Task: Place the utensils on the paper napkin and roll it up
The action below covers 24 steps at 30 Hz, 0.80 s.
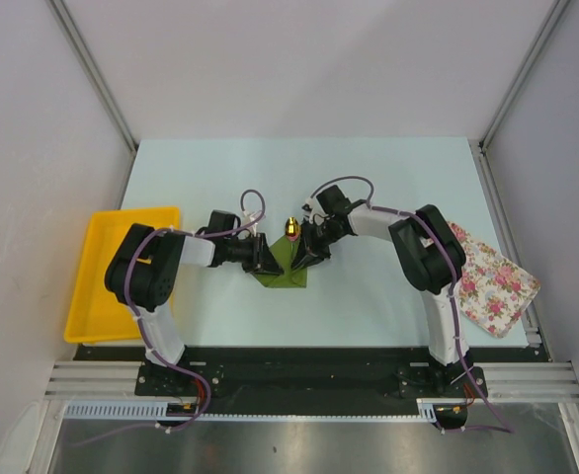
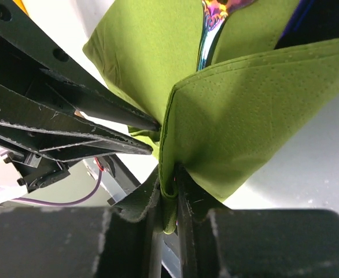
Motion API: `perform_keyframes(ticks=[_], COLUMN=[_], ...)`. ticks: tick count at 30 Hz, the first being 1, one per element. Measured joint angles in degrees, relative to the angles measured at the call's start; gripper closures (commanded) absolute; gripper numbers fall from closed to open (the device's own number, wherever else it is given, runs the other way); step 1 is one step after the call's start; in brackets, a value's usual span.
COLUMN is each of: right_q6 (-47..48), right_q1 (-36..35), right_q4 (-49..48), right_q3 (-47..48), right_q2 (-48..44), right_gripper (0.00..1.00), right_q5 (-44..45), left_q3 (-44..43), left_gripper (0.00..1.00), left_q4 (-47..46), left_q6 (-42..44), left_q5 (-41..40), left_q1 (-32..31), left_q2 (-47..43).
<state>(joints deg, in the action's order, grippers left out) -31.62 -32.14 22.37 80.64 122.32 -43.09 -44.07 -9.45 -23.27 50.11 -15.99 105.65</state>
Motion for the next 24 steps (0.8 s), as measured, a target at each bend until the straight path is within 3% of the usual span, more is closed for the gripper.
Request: perform_keyframes(ticks=[7,15,24], right_q6=[-1.05,-1.86,-3.43], right_q1=[-0.24,-0.44,-0.48], right_q4=[-0.26,-0.59,-2.36], right_q3=[0.68,1.18,1.27], right_q2=[1.03,1.88,1.9], right_gripper=[0.8,0.56,0.45], right_q5=[-0.11,-1.11,-3.21], left_q3=[-0.44,-0.33,7.21], left_gripper=[0.79,0.57,0.41], left_q4=[1.11,0.13,-8.15], left_q6=[0.98,0.11,-5.31], left_q5=[-0.68,0.79,1.51], left_q1=[0.0,0.2,4.59], left_q2=[0.2,0.09,-4.81])
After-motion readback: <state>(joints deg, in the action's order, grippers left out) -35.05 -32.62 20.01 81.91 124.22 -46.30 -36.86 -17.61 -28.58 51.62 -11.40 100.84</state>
